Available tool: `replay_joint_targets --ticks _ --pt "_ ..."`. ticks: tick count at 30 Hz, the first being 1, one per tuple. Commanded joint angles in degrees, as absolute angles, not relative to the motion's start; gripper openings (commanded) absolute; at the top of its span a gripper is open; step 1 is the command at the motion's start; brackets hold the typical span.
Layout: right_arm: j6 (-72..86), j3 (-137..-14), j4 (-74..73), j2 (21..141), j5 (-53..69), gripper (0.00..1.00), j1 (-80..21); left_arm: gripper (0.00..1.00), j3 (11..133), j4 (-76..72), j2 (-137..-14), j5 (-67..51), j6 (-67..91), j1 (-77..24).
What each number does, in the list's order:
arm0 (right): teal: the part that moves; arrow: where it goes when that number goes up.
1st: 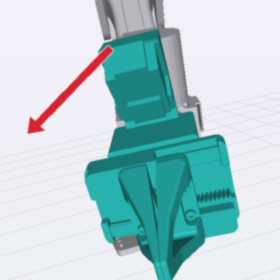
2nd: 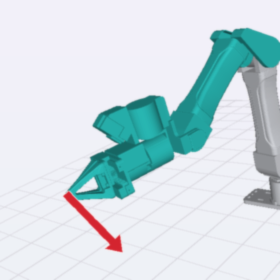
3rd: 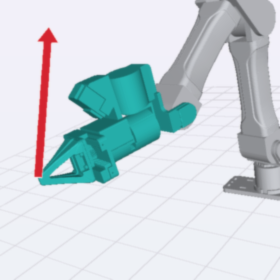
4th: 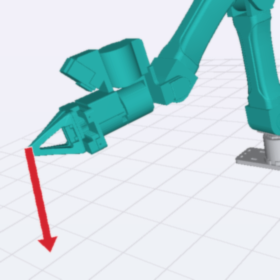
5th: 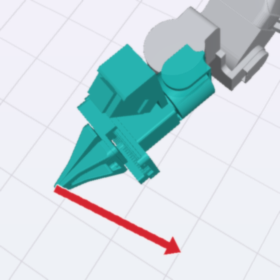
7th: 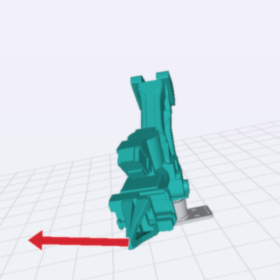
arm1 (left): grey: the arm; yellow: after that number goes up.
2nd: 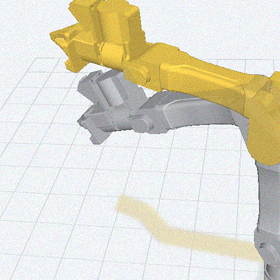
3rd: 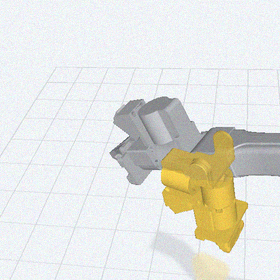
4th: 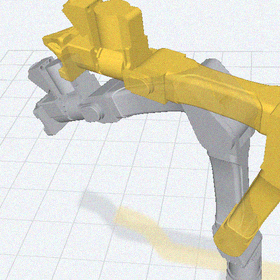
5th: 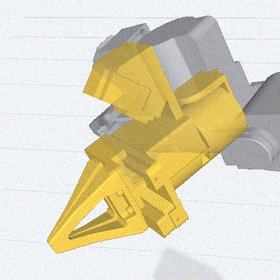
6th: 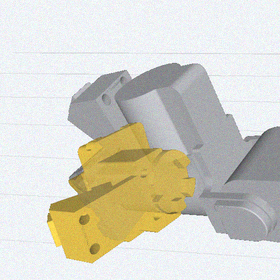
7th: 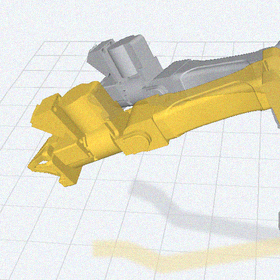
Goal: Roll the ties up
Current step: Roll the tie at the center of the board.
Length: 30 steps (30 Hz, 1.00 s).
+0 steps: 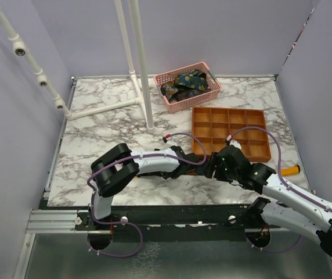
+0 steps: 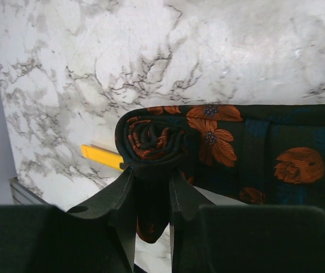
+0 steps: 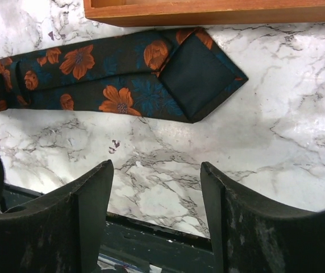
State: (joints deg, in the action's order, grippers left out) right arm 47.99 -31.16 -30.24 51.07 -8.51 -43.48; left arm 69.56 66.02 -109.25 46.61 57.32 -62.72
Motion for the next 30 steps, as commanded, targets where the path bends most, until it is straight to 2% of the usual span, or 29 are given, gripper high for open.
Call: replay_joint_targets --ticks 1,4,11,16,19,22,26,30 --pt "48.66 -29.54 -33.54 48.53 -8.39 0.69 -43.41 0.36 72.77 58.84 -109.92 41.44 56.61 -63.51" --pt "48.94 -29.44 -33.77 47.56 -8.50 0.70 -43.42 0.55 72.86 55.85 -108.36 39.05 55.42 -64.25" --pt "48.46 -29.54 -32.56 48.14 -7.12 0.75 -43.42 0.77 70.88 51.78 -100.92 35.65 53.84 -64.56" --pt "44.47 -29.71 -26.22 46.89 -0.71 0.79 -43.42 0.98 66.80 50.52 -90.07 34.90 53.67 -64.60" --pt "43.84 -30.58 -20.50 48.80 4.67 0.79 -43.50 0.99 61.30 47.56 -79.16 35.04 53.51 -63.71" --pt "43.67 -34.42 -15.92 55.72 7.15 0.76 -45.62 0.99 52.28 38.41 -66.53 29.98 48.97 -59.34" --pt "43.91 -42.87 -12.62 68.05 6.41 0.72 -50.61 0.99 38.06 26.08 -52.44 15.41 43.67 -46.27" --pt "44.11 -49.88 -11.27 79.78 5.81 0.72 -53.00 0.99 29.76 19.34 -46.28 6.07 43.82 -38.12"
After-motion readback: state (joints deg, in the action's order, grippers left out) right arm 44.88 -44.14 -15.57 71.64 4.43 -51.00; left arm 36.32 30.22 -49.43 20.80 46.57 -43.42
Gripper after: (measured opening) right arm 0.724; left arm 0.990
